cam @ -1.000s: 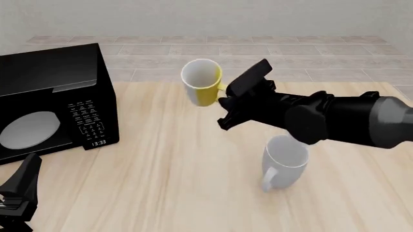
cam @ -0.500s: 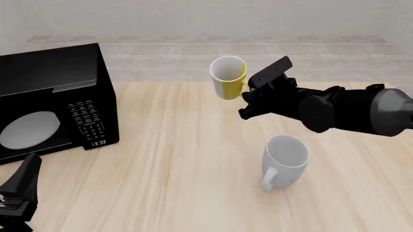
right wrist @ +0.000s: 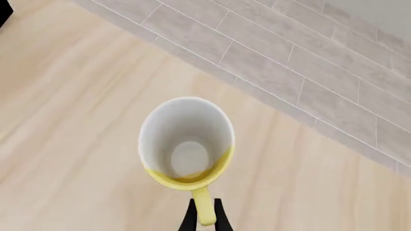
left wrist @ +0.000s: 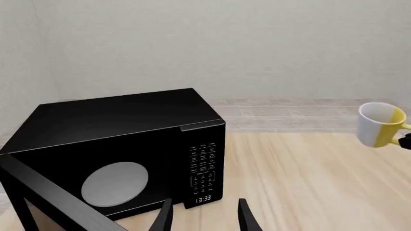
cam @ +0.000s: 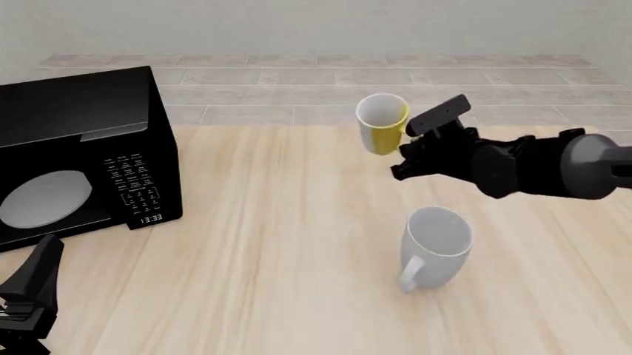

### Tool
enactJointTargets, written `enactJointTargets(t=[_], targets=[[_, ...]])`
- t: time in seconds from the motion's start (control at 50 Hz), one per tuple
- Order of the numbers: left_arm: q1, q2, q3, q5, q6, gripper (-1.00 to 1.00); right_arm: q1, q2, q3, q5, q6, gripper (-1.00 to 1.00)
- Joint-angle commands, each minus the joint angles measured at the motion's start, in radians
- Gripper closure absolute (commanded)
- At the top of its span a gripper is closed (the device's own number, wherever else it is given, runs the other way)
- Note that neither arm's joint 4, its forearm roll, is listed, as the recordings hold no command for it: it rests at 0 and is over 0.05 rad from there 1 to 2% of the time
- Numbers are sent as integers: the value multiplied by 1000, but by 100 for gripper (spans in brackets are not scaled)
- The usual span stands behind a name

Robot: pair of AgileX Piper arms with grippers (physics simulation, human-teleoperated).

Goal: Put the yellow and white mug to the front of the white mug.

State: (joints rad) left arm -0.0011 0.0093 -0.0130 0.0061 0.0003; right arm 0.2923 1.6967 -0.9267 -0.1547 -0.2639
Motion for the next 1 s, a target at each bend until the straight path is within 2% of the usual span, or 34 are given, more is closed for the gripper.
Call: enactJointTargets(t=[0.02,0.64,1.0], targets=[[0,0,0,0,0,-100,-61,44,2,-31,-4,100],[0,0,0,0,0,-100,-175,195,-43,-78,0,100],[0,0,0,0,0,-100,-185,291,-85,-93,14,100]])
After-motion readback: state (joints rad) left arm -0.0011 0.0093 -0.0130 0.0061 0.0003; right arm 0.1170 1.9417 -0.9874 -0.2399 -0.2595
